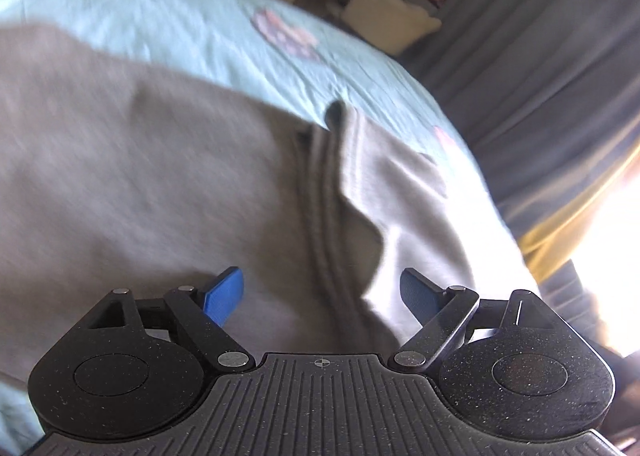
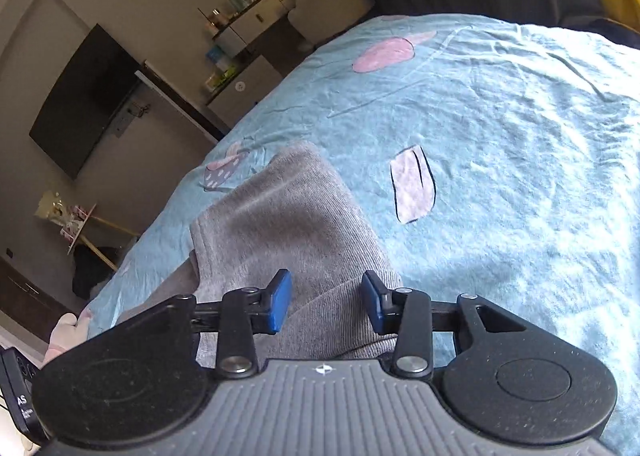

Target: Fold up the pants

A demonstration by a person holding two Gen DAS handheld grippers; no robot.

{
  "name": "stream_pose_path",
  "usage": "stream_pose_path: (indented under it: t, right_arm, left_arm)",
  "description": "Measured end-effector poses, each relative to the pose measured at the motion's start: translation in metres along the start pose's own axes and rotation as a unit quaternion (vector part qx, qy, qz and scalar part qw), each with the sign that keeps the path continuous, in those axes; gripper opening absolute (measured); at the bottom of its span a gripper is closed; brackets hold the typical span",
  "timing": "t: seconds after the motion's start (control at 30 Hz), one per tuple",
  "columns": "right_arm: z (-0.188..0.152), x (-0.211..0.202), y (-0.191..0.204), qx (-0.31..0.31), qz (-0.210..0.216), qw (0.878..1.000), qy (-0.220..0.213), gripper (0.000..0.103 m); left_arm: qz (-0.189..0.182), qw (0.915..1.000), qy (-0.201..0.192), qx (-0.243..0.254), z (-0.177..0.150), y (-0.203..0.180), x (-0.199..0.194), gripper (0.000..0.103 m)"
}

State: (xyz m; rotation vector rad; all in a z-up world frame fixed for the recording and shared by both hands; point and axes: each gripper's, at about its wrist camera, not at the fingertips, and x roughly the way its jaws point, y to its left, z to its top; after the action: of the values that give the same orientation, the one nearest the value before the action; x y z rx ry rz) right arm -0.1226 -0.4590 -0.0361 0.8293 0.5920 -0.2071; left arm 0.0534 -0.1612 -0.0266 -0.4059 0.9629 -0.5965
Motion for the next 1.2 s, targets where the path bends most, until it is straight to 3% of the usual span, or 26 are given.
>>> stream_pose_path:
  t: [0.13,0.27,0.37,0.43,0.47,0.5,0.87,1.2]
  right_arm:
    - [0.000,0.001,-0.006,0.021,0.012,1.000,0.000,0.040]
    - [0.001,0.002,-0.005,0.018,0.015,1.000,-0.001,0.040]
    - [0.002,0.004,-0.006,0.017,0.017,1.000,0.002,0.040]
    - [0.003,0.004,-0.006,0.015,0.017,1.000,0.004,0.040]
    - [0.003,0.005,-0.006,0.014,0.015,1.000,0.004,0.040]
    - [0.003,0.006,-0.006,0.013,0.015,1.000,0.006,0.040]
    - [0.000,0.003,0.013,-0.045,0.006,0.999,0.002,0.045]
    - [-0.004,-0.004,0.023,-0.072,0.007,0.997,-0.004,0.048]
  left_arm:
    - [-0.050,0.9956,0.026,-0.075,0.010,0.007,0.019,0.086]
    - [-0.037,0.9944,0.062,-0.077,0.013,0.003,0.048,0.070]
    - [-0.046,0.9920,0.063,-0.099,0.016,0.004,0.060,0.069]
    - [-0.055,0.9892,0.071,-0.116,0.019,0.005,0.066,0.057]
    - [-0.048,0.9886,0.077,-0.120,0.021,0.006,0.068,0.034]
    - [-0.039,0.9886,0.084,-0.119,0.021,0.006,0.072,0.022]
    - [0.001,0.9983,0.057,-0.005,0.026,-0.031,0.057,0.017]
    - [0.024,0.9988,0.031,0.030,0.037,-0.021,0.025,0.017]
